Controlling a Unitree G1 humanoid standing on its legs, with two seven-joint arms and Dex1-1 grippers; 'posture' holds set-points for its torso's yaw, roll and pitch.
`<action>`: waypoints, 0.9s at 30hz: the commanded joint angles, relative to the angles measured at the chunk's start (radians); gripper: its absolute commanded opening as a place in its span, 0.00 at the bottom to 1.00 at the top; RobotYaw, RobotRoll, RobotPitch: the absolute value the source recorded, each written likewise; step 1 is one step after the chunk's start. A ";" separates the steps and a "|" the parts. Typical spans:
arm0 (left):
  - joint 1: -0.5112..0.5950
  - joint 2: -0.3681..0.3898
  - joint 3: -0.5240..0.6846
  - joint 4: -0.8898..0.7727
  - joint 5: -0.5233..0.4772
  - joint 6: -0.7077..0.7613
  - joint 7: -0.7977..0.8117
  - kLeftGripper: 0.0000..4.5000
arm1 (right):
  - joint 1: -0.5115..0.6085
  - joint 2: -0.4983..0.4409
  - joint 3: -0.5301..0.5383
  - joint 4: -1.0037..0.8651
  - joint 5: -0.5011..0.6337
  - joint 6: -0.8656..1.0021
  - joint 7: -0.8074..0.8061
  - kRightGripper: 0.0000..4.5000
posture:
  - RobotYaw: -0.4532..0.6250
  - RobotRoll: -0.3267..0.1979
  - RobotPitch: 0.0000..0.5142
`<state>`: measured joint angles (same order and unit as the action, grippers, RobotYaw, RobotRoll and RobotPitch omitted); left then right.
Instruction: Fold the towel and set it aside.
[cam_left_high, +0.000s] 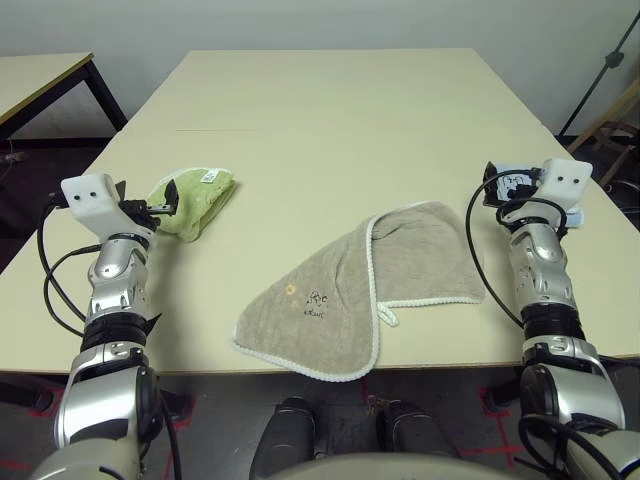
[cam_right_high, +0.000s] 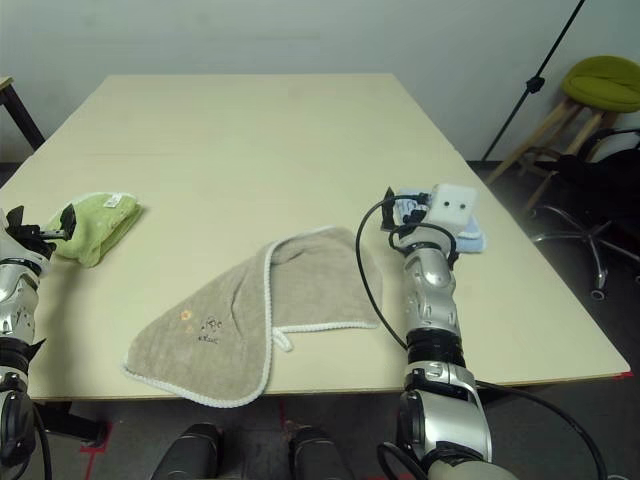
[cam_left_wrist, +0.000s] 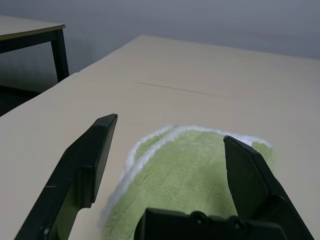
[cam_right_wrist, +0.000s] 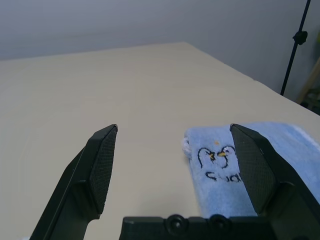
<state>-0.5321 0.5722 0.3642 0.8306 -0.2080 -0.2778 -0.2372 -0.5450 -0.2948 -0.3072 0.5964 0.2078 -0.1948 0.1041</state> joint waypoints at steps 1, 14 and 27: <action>-0.002 0.007 0.010 0.001 -0.005 -0.003 -0.004 0.99 | 0.012 0.006 -0.007 -0.014 0.003 -0.011 -0.008 1.00 | 0.47 0.62 0.13; 0.030 -0.003 0.015 -0.120 -0.049 0.041 -0.079 0.99 | -0.058 -0.049 0.063 -0.113 0.024 0.219 0.137 1.00 | 0.51 0.62 0.12; 0.042 0.110 -0.069 -0.412 -0.260 0.386 -0.613 0.99 | -0.434 -0.265 0.304 0.273 -0.090 0.642 0.614 1.00 | 0.61 0.62 0.10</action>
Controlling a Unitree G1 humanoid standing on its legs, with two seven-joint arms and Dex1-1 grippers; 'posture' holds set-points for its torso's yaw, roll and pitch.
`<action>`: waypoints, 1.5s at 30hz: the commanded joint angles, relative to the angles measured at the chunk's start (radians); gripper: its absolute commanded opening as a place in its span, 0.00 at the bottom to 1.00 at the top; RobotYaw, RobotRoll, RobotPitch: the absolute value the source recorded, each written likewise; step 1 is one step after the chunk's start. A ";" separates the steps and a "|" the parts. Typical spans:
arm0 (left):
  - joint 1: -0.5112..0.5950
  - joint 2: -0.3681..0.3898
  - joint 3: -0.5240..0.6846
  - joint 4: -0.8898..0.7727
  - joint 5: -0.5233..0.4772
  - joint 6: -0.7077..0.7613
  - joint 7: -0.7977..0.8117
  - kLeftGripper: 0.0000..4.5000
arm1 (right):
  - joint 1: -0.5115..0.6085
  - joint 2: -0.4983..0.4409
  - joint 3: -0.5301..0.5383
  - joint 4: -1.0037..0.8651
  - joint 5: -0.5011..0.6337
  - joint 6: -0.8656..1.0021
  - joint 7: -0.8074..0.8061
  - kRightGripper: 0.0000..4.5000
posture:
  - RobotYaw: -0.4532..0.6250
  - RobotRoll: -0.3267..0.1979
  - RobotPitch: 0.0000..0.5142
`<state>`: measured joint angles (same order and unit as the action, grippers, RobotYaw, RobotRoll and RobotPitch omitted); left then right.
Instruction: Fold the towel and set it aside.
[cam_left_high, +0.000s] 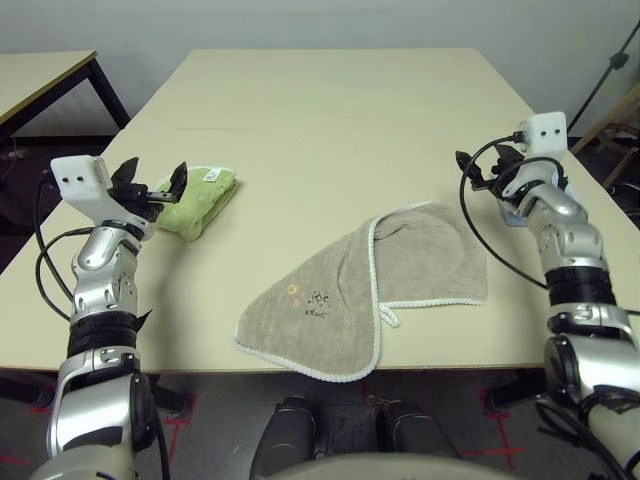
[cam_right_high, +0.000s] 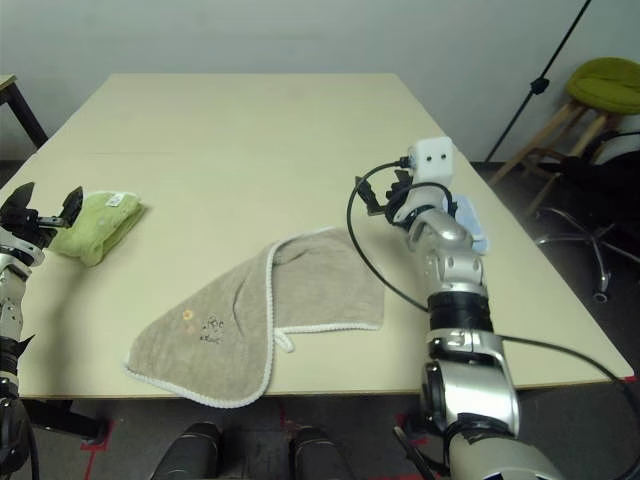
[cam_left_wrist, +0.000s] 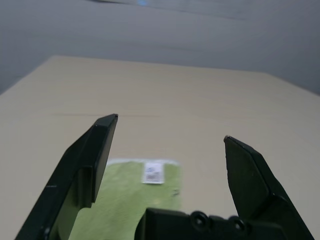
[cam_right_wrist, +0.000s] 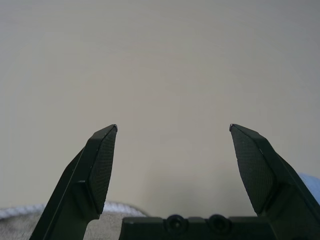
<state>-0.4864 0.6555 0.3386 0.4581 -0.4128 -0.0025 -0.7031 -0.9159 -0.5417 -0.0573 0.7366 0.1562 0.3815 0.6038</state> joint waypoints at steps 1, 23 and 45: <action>-0.008 0.035 -0.056 -0.051 -0.071 0.142 -0.196 0.99 | -0.093 -0.022 0.063 0.180 -0.043 0.082 0.149 1.00 | 0.61 0.62 0.10; 0.045 0.107 -0.256 -0.202 -0.143 0.470 -0.715 0.99 | -0.189 -0.001 0.148 0.544 -0.250 0.051 0.185 1.00 | 0.59 0.62 0.05; 0.086 0.075 -0.240 -0.398 -0.206 0.667 -0.556 1.00 | -0.208 0.074 0.081 0.572 -0.233 0.021 0.100 0.21 | 0.60 0.62 0.09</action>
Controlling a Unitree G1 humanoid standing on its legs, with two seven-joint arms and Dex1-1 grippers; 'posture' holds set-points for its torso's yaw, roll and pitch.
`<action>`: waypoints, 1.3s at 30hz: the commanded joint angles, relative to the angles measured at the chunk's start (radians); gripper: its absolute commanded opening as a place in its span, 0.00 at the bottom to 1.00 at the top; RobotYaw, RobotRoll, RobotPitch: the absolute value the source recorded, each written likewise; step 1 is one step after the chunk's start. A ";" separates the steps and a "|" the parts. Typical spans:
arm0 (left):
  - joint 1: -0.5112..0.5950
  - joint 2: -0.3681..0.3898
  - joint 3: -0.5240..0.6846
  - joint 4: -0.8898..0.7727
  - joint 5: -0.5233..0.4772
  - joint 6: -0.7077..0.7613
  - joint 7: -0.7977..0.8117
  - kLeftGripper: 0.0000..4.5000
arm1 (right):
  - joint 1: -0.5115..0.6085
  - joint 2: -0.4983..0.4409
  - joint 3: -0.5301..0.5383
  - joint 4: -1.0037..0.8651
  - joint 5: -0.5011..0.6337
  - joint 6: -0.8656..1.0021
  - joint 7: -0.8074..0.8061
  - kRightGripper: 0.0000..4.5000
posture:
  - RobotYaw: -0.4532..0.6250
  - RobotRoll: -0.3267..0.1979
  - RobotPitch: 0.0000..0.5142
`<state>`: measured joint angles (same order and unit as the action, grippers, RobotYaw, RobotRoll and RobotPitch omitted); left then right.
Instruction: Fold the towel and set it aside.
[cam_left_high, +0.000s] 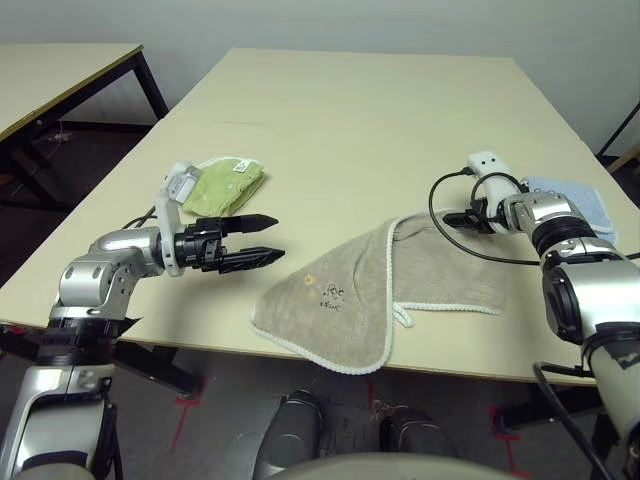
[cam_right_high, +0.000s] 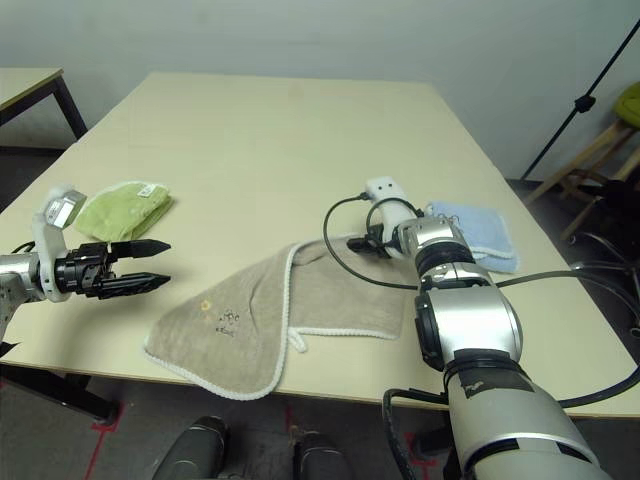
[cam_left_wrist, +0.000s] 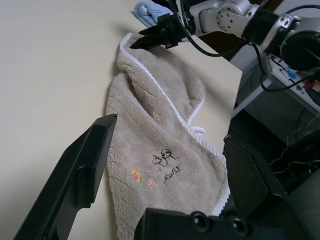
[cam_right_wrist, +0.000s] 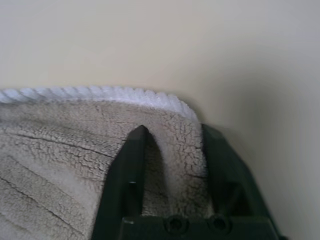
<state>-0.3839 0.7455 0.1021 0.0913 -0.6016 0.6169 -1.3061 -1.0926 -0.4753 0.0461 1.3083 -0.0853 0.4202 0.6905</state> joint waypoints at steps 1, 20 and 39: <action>-0.024 -0.024 -0.002 -0.033 -0.018 0.050 0.062 1.00 | -0.048 0.011 -0.030 -0.004 0.016 -0.023 0.020 0.12 | 0.60 0.62 0.09; -0.135 -0.238 -0.151 -0.183 0.031 0.251 0.415 1.00 | -0.459 0.172 -0.138 -0.022 0.064 -0.256 -0.210 0.01 | 0.58 0.62 0.08; -0.252 -0.526 -0.587 0.037 0.418 0.011 0.554 1.00 | -0.430 0.169 -0.148 -0.003 0.050 -0.265 -0.265 0.01 | 0.58 0.62 0.16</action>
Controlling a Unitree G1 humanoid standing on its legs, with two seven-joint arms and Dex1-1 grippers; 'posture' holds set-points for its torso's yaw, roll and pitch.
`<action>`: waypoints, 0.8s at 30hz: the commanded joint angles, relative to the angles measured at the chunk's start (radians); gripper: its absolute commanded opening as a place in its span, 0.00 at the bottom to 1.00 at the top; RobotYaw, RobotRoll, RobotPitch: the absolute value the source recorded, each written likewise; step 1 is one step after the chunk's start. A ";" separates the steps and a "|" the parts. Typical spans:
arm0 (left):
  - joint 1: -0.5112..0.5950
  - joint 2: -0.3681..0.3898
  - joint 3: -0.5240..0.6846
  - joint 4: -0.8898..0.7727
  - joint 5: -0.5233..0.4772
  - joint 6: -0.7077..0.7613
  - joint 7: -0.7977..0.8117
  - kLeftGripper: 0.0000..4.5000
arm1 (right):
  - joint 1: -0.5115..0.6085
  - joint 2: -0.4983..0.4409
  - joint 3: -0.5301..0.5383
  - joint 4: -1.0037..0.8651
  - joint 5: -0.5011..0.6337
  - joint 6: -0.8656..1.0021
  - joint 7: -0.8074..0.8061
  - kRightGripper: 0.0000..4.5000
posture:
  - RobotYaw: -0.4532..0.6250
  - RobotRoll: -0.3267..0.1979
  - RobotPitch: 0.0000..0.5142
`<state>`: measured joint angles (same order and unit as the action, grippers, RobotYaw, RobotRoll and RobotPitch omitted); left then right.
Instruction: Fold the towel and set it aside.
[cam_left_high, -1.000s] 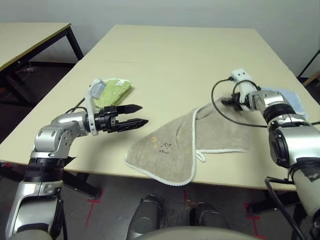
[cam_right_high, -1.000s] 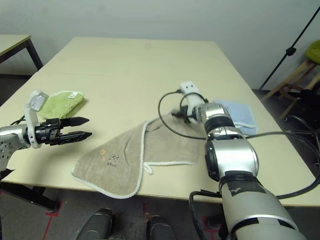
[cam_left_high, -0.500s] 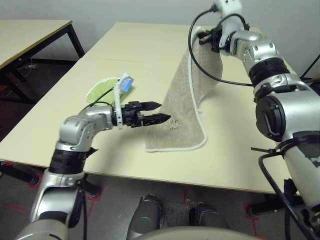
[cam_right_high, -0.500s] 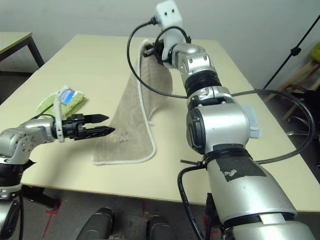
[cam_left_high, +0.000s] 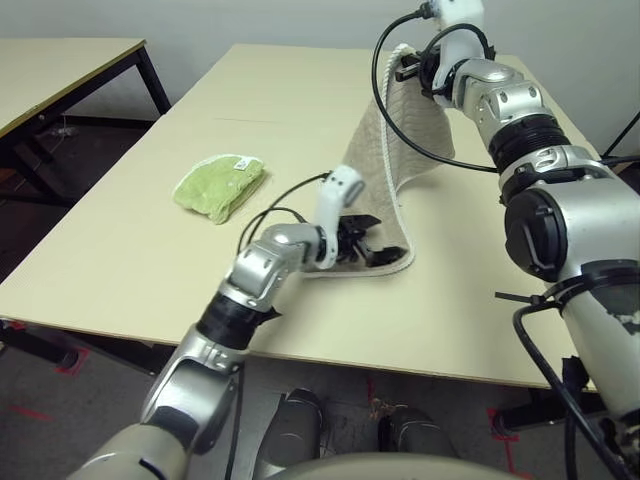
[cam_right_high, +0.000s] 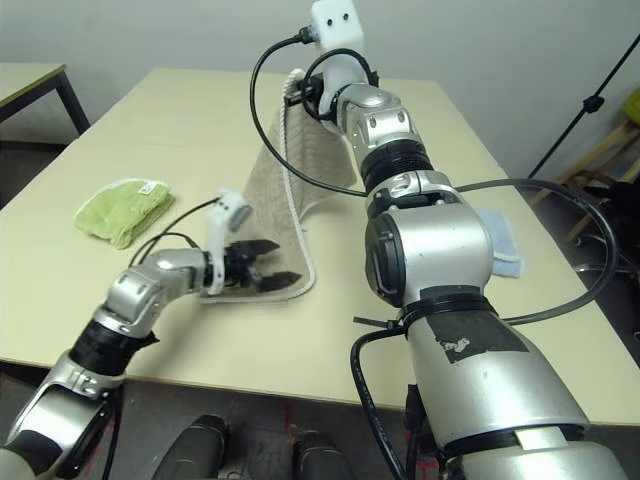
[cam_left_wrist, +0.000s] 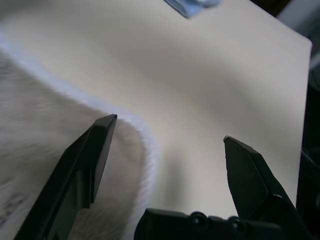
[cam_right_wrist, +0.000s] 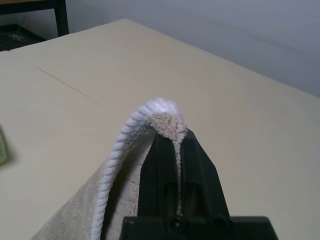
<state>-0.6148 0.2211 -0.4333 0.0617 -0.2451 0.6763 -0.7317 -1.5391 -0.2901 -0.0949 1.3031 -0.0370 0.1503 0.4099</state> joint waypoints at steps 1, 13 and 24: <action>-0.026 -0.009 -0.065 0.090 0.073 -0.064 -0.029 1.00 | 0.020 -0.020 -0.007 0.001 0.002 0.006 0.019 0.01 | 0.57 0.62 0.16; -0.126 -0.119 -0.090 0.422 0.228 -0.105 0.013 0.91 | 0.051 -0.062 -0.022 -0.023 0.023 0.024 0.070 0.00 | 0.54 0.62 0.15; -0.097 -0.035 -0.013 0.344 0.236 -0.109 -0.040 0.13 | 0.158 -0.110 -0.001 -0.106 0.035 0.070 0.181 0.00 | 0.54 0.62 0.13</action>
<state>-0.7368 0.1611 -0.4530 0.4389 -0.0103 0.5345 -0.7521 -1.3996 -0.3849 -0.1036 1.2214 -0.0060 0.1993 0.5613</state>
